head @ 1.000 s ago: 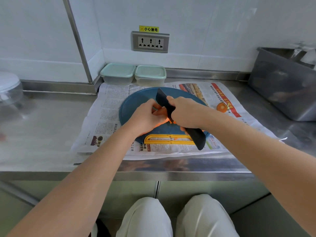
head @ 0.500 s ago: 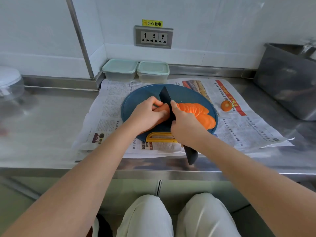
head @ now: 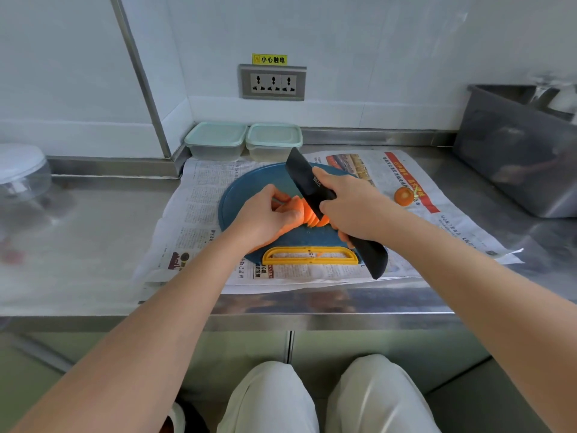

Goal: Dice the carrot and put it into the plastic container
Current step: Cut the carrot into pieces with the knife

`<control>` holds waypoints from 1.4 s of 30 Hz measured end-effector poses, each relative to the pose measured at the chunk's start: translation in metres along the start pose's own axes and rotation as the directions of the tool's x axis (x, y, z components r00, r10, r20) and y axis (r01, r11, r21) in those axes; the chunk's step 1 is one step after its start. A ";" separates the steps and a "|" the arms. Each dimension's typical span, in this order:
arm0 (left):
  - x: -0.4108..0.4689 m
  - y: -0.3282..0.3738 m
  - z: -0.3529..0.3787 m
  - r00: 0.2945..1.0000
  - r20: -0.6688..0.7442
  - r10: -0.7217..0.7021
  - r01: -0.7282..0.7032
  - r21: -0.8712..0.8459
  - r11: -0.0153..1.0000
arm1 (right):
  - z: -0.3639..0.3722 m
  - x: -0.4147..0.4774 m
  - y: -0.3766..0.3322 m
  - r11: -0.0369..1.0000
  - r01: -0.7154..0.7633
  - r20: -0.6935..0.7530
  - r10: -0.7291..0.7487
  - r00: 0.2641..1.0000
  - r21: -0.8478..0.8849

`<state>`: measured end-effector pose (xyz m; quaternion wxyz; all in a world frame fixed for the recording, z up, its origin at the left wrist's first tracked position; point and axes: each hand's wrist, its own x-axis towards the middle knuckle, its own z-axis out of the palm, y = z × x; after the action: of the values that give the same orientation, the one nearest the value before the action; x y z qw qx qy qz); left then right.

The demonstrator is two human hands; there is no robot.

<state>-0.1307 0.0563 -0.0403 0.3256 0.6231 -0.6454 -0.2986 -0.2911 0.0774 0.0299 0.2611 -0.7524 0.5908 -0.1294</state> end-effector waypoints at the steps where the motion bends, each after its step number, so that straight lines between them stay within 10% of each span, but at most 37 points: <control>1: 0.000 0.000 0.000 1.000 0.000 0.002 -0.002 -0.002 1.000 | 0.000 -0.001 0.000 1.000 0.000 0.006 0.000 1.000 -0.003; 42: 0.000 0.001 0.000 0.998 0.013 0.058 -0.059 0.090 0.994 | -0.010 0.010 -0.009 0.998 -0.021 0.137 0.012 0.991 0.062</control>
<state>-0.1313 0.0561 -0.0394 0.3024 0.6165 -0.6778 -0.2628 -0.2863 0.0664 0.0417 0.3256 -0.7459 0.5733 -0.0943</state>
